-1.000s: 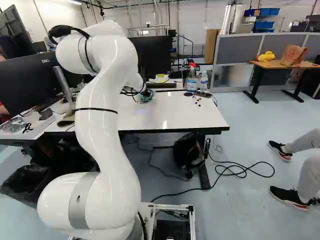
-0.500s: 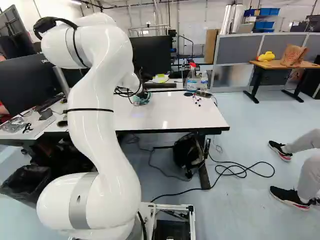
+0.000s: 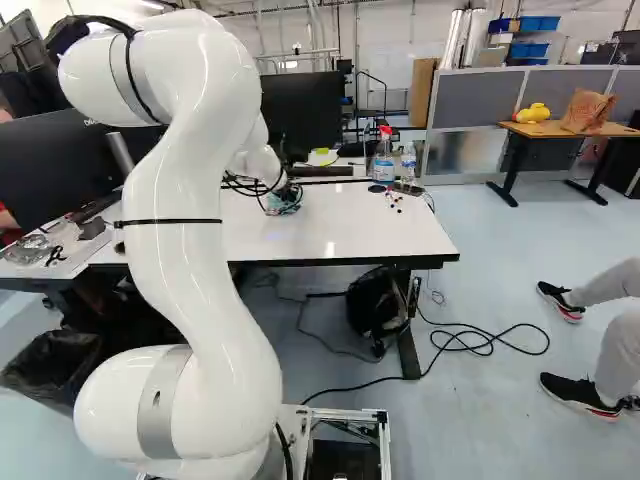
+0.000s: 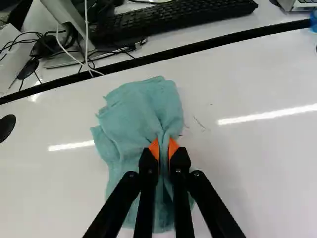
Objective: Clean the table with the green towel
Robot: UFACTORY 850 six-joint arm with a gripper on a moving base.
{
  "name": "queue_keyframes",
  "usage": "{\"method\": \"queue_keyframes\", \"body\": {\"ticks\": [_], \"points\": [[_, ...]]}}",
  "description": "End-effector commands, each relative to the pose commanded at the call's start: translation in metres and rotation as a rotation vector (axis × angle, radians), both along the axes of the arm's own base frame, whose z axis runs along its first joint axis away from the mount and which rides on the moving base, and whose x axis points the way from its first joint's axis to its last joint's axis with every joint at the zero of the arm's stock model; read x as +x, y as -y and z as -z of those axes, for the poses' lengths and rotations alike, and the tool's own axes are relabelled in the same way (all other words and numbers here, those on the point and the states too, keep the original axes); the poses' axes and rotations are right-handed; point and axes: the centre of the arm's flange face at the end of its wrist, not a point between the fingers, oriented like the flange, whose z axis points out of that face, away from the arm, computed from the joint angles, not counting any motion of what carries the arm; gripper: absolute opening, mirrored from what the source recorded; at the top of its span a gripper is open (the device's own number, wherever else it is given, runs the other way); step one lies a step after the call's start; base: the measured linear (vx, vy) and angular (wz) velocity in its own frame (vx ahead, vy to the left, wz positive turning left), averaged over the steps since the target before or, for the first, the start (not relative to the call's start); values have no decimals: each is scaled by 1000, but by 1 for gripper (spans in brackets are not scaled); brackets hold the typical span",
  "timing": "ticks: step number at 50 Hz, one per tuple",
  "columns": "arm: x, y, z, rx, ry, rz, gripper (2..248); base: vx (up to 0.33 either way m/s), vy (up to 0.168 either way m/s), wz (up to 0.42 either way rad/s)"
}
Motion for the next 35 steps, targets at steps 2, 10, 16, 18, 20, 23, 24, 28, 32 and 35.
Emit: {"method": "queue_keyframes", "body": {"ticks": [2,10,16,18,20,23,24,28,32,35], "points": [[0,3,0,0,0,5,41,0,0,0],[0,17,0,0,-1,26,41,0,0,0],[0,28,0,0,-2,42,41,0,0,0],[0,31,0,0,-2,47,41,0,0,0],[0,35,0,0,-2,53,41,0,0,0],[0,40,0,0,-2,61,41,0,0,0],[0,42,0,0,-2,63,41,0,0,0],[0,49,0,0,-3,75,41,0,0,0],[0,55,0,0,-3,85,41,0,0,0],[0,61,0,0,-3,93,41,0,0,0]]}}
